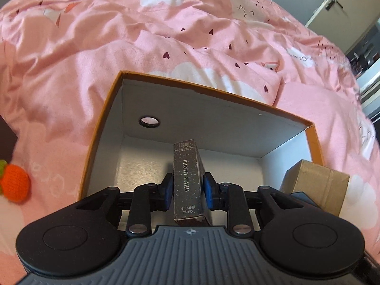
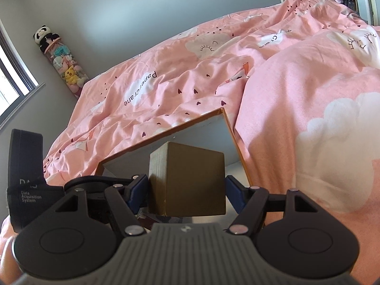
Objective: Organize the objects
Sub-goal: 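Carry the photo card box and tan cube over the shoebox with both tools, then release the photo card box into the box with the left tool while the right lowers the cube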
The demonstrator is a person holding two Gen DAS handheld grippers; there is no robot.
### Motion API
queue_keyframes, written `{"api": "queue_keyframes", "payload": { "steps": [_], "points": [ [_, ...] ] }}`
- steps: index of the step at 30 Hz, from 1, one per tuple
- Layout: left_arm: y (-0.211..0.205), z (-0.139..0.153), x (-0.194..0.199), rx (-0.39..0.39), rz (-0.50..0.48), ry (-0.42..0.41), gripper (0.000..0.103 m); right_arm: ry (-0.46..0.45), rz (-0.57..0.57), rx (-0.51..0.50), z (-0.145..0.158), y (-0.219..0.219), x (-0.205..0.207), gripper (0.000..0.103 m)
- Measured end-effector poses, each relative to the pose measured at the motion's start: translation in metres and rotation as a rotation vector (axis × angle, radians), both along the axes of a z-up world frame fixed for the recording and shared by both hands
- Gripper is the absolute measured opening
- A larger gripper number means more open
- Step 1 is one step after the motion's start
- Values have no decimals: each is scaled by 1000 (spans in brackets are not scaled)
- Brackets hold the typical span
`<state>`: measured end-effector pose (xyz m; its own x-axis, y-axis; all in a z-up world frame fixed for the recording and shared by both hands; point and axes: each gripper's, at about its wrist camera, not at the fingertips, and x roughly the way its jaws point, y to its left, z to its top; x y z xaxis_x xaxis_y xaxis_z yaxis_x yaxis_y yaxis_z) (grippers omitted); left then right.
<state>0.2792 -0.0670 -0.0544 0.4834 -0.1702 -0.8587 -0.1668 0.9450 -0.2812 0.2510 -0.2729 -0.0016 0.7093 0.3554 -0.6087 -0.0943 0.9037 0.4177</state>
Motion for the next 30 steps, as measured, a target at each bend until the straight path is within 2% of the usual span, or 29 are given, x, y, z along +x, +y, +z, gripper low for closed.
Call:
{"api": "queue_keyframes", "payload": {
  "steps": [7,10,12,15,20,24,30],
  "points": [
    [3,10,-2,43,-61,-1,32,-7,13,9,1,-1,-1,72],
    [5,24,-8,61,-104,-52,33,-7,12,-19,0,1,-1,72],
    [6,35,-11,96,-124,-94,41,-8,19,-39,0,4,-2,72],
    [13,48,-15,99,-152,-129,41,-2,39,-58,-2,10,-2,72],
    [31,62,-27,111,-156,-197,43,-6,81,-143,-1,24,-3,72],
    [50,62,-31,117,-126,-194,44,25,147,-239,-2,42,3,72],
    [79,51,-36,33,-66,-164,44,105,233,-422,-12,65,22,72]
  ]
}}
